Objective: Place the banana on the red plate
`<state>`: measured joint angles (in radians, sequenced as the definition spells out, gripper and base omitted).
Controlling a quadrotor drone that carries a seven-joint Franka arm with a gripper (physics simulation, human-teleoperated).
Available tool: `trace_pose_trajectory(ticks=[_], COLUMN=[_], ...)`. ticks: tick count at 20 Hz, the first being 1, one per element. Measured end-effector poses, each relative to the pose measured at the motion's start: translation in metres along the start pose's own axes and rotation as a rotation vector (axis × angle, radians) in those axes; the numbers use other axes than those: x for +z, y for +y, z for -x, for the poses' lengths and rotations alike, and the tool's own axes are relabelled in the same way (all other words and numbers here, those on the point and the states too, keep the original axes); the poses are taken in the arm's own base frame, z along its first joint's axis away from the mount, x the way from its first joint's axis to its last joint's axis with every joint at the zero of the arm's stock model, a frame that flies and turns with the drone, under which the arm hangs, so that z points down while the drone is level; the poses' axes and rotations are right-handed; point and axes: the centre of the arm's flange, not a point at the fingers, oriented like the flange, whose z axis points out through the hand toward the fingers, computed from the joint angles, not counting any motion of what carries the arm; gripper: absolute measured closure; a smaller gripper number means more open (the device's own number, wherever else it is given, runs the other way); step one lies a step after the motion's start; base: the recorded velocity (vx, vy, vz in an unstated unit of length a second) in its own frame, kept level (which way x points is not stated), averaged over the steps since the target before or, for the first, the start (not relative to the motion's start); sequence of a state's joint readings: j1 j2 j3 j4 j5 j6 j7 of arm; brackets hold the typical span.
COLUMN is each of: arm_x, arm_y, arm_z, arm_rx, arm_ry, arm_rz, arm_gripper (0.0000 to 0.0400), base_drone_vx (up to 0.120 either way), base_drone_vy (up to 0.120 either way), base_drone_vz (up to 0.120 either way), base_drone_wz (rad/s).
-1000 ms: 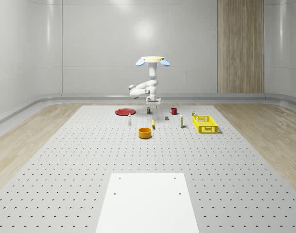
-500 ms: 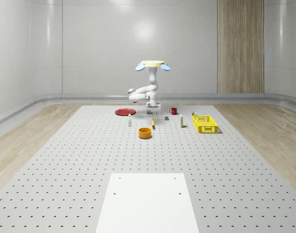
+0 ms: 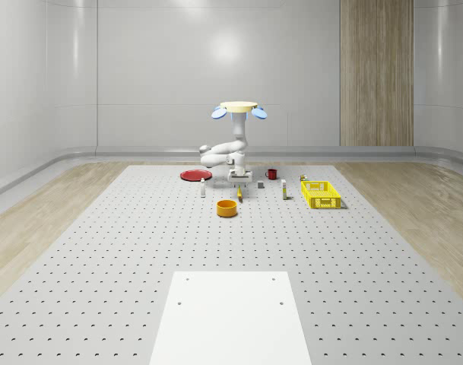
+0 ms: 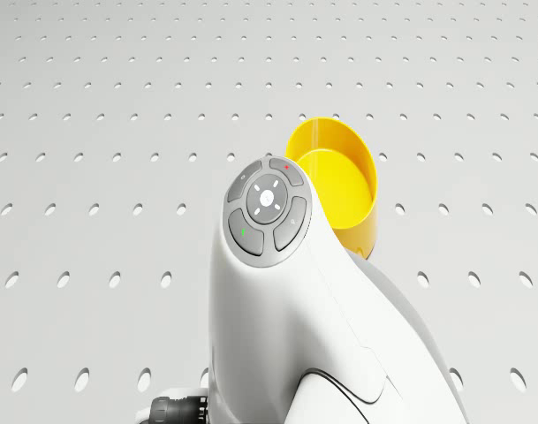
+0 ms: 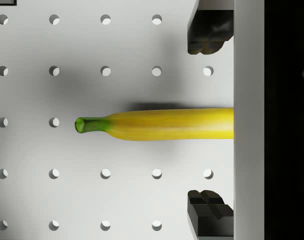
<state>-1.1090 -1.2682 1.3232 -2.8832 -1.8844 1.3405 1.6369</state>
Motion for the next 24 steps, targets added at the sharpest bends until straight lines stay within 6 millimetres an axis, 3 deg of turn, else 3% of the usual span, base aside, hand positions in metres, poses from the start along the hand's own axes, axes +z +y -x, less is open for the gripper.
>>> trace_pose_trajectory(ticks=[5,23,24], arm_x=[0.007,0.071,0.073], arm_y=[0.000,0.002,0.002], arm_z=[0.000,-0.002,-0.003], arm_rx=[0.000,0.001,0.001], arm_ry=[0.000,0.000,0.000], arm_rz=[0.000,0.000,0.000], arm_gripper=[0.0000,0.0000,0.0020], base_drone_vx=[0.016,0.000,0.000], base_drone_vy=[0.000,0.000,0.000], base_drone_vz=[0.000,0.000,0.000], base_drone_wz=[0.000,0.000,0.000])
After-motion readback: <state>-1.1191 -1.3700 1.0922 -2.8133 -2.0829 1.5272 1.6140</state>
